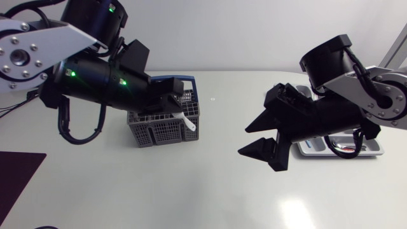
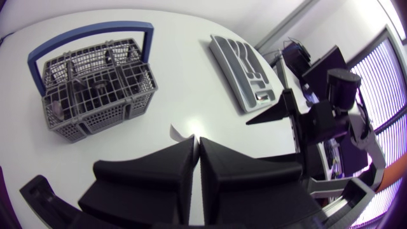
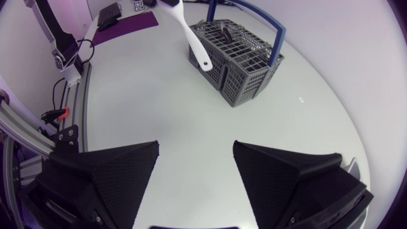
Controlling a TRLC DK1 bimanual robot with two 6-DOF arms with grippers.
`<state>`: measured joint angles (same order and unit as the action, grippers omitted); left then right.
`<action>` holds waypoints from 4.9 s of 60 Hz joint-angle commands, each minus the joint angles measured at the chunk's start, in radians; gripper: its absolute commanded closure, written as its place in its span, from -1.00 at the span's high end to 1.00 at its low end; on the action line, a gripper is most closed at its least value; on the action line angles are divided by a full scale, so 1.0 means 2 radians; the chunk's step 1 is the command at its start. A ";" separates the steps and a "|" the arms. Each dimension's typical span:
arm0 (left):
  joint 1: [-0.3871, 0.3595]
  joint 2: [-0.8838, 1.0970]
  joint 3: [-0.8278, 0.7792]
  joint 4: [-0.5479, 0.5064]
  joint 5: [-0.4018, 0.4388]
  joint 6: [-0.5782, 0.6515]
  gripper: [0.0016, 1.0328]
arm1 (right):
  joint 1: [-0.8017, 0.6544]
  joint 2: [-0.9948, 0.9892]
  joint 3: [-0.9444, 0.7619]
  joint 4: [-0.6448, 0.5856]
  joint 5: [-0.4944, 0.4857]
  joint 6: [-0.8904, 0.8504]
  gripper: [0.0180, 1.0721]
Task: Unload the cutlery basket into the drawer organizer.
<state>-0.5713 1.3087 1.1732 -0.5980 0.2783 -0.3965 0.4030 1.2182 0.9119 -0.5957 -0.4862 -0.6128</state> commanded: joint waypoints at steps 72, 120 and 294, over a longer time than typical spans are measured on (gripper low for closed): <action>-0.108 -0.002 -0.018 -0.044 0.124 0.158 -0.93 | 0.091 -0.006 -0.016 -0.025 -0.117 -0.094 -0.56; -0.020 0.008 0.058 -0.044 0.125 0.068 0.93 | 0.072 -0.014 -0.034 -0.038 -0.104 -0.094 -0.89; 0.103 0.126 0.144 -0.233 -0.171 -0.030 0.92 | -0.411 0.156 0.038 0.079 0.144 -0.497 0.11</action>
<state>-0.3756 1.5391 1.4281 -1.0504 -0.0586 -0.4271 -0.4595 1.5650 0.9928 -0.3832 -0.2039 -1.6794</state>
